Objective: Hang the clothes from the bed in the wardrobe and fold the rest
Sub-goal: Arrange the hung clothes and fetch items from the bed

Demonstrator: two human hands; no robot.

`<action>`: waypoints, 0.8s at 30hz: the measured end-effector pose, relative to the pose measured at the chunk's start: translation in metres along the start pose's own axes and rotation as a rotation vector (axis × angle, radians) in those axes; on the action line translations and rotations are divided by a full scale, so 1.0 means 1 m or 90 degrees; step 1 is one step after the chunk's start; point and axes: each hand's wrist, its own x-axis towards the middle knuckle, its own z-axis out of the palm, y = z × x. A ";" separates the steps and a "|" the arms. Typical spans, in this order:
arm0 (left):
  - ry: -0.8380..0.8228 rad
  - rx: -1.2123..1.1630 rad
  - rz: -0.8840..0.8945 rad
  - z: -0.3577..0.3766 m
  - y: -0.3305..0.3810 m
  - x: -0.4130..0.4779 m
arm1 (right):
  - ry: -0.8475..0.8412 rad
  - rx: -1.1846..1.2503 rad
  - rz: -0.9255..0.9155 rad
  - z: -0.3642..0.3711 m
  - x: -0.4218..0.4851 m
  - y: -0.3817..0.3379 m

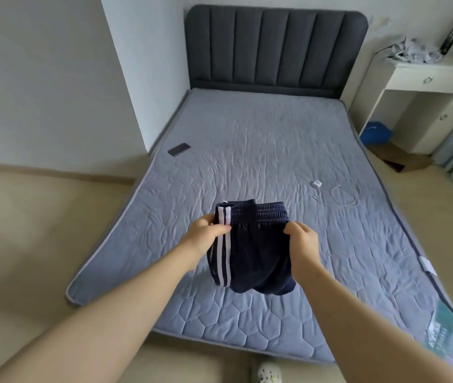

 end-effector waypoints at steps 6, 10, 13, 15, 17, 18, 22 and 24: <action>-0.048 0.020 -0.111 0.020 -0.086 0.000 | -0.012 -0.058 0.137 -0.011 -0.002 0.080; -0.050 0.029 -0.154 0.032 -0.109 0.028 | -0.030 -0.092 0.186 -0.009 0.028 0.103; -0.013 0.033 -0.175 0.042 -0.118 0.060 | -0.043 -0.108 0.212 -0.002 0.064 0.113; -0.004 0.040 -0.197 0.047 -0.121 0.085 | -0.043 -0.114 0.220 0.004 0.092 0.116; -0.001 0.049 -0.206 0.050 -0.120 0.118 | -0.034 -0.127 0.211 0.013 0.126 0.116; 0.001 0.059 -0.203 0.052 -0.117 0.140 | -0.024 -0.135 0.203 0.019 0.148 0.115; 0.039 0.093 -0.184 0.056 -0.108 0.239 | -0.009 -0.183 0.166 0.054 0.246 0.105; 0.090 0.109 -0.158 0.057 -0.102 0.286 | -0.010 -0.179 0.129 0.072 0.290 0.094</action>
